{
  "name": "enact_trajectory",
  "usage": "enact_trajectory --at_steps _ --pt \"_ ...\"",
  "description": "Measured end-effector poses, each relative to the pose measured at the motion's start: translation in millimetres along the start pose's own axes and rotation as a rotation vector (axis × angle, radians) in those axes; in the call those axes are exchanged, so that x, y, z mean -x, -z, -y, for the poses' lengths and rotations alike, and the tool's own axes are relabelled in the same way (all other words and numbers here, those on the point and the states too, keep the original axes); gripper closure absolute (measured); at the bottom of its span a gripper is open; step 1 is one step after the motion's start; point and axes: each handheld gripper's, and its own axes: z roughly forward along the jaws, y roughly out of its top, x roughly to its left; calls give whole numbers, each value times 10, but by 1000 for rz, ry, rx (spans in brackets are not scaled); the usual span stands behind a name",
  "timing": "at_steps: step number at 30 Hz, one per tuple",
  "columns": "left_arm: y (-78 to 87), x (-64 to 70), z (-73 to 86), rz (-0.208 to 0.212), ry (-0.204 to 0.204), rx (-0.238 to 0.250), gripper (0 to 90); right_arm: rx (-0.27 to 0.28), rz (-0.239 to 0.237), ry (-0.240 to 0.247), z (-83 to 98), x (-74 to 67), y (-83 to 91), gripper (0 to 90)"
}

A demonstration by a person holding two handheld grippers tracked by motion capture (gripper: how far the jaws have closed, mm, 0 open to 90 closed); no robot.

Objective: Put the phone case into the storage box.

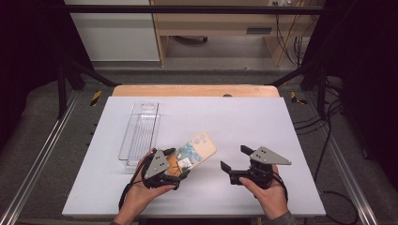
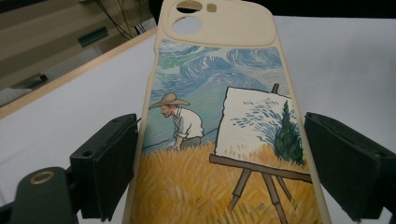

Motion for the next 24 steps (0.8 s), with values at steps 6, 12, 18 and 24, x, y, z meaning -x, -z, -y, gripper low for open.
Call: enact_trajectory --at_steps 6,12,18,24 --pt "67 -29 -38 -29 15 48 121 -20 -22 -8 -156 -112 -81 68" --pt "127 -70 -42 -49 34 84 121 -32 -45 -42 -261 -160 -173 68" --pt "161 -82 -46 -63 45 116 120 -48 -91 -70 -330 -224 -287 70" --pt "199 -91 -68 -69 47 136 120 -60 -114 -83 -375 -267 -372 69"
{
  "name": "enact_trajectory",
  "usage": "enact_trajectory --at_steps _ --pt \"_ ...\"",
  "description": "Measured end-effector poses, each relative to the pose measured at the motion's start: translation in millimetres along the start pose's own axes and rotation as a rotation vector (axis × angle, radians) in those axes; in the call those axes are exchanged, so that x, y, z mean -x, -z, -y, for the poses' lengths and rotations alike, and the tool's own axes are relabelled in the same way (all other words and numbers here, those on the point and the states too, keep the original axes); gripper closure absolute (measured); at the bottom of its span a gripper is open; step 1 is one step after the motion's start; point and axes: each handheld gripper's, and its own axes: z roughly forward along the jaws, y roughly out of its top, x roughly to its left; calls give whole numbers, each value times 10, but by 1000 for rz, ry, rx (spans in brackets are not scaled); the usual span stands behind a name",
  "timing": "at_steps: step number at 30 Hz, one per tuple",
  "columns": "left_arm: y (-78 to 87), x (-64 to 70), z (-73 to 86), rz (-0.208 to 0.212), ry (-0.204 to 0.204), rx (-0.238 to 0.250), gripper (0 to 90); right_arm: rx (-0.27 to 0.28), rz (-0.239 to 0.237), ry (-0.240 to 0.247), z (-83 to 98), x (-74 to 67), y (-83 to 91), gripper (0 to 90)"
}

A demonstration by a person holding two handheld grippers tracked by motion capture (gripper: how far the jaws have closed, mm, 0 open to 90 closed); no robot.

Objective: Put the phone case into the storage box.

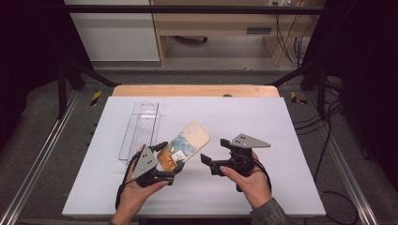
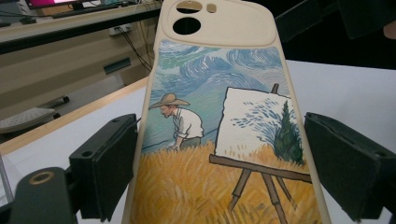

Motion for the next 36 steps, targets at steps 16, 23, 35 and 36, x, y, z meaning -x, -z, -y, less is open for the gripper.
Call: enact_trajectory --at_steps 16,23,35,36 --pt "25 45 -70 19 -2 51 119 6 -74 -80 -61 -68 -147 107" --pt "15 69 -78 27 -8 53 119 19 -95 -101 -98 -63 -179 165" --pt "8 77 -72 36 -12 54 118 49 -146 -125 -151 -31 -185 347" --pt "4 79 -69 39 -10 54 117 51 -150 -126 -160 -32 -183 362"
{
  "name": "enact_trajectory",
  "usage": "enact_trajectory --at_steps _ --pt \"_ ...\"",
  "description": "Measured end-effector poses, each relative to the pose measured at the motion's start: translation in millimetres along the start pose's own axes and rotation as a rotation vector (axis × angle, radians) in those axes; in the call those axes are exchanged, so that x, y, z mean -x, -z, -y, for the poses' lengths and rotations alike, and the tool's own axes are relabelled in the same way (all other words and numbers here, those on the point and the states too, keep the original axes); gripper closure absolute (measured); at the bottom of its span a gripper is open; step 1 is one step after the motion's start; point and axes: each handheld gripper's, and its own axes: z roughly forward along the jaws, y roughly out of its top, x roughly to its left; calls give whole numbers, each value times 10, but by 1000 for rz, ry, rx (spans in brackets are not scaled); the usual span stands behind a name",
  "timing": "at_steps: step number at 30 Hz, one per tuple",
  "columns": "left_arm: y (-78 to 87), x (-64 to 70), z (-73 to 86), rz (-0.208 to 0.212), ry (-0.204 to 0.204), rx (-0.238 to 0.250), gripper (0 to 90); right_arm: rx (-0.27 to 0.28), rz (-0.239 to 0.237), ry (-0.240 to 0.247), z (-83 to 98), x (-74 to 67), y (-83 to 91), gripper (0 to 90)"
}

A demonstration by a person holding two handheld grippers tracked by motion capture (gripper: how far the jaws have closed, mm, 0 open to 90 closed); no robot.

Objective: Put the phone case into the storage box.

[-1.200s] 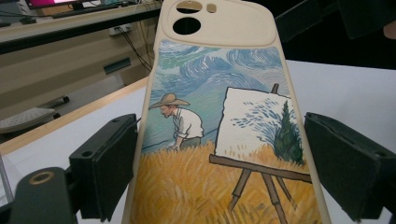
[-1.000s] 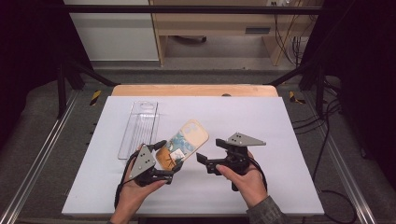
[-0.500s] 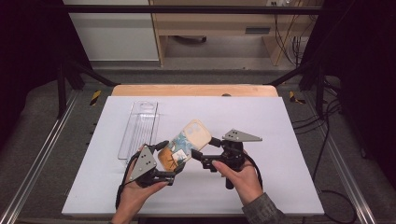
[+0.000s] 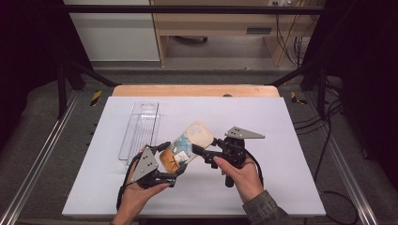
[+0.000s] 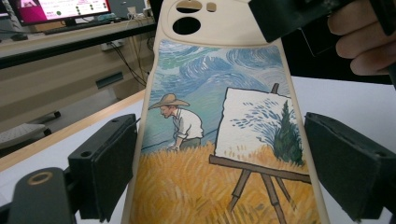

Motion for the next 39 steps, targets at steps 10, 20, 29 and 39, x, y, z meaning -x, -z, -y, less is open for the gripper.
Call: enact_trajectory --at_steps 10,20,29,39 --pt "-9 8 18 30 9 9 115 42 -59 -58 -55 84 20 679" --pt "-52 30 77 25 -13 -19 115 39 -189 -101 -68 5 -3 847" --pt "-58 54 89 -19 -24 1 109 27 -155 -4 -135 -153 -27 858" --pt "-82 88 84 -74 -2 41 19 -6 -74 120 -147 -301 -102 858"
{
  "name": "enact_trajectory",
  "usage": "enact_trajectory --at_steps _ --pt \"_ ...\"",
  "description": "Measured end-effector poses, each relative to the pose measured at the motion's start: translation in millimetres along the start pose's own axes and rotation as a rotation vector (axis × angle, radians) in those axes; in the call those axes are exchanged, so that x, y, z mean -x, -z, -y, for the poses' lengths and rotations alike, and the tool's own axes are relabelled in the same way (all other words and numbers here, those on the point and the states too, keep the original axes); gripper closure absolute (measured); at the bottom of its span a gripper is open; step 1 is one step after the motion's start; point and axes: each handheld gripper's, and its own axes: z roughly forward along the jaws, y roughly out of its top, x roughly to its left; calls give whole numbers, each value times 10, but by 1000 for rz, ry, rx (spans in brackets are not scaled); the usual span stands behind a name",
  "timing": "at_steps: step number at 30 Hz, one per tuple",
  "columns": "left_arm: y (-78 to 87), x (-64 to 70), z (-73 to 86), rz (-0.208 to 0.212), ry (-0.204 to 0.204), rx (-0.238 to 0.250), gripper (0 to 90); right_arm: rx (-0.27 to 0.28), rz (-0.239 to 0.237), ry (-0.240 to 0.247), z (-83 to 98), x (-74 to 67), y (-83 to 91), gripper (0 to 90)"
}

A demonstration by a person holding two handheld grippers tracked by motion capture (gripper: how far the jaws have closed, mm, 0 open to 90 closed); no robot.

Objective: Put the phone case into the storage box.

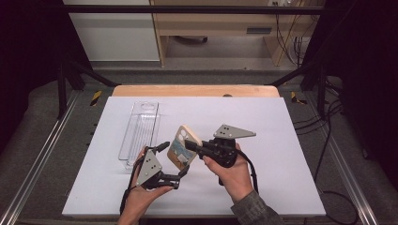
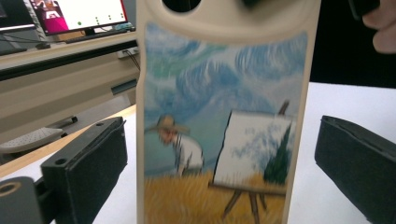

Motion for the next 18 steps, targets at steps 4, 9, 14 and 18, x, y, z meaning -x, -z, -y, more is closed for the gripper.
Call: enact_trajectory --at_steps 4,9,14,18 --pt "-14 23 -13 -16 13 8 16 -23 6 24 37 -53 -67 857" --pt "-10 19 -26 -28 31 22 14 -53 7 46 82 -110 -146 857" --pt "-1 7 -30 -32 34 29 13 -76 9 64 119 -156 -219 857" --pt "9 8 -44 -33 31 36 12 -95 8 78 143 -196 -274 857"
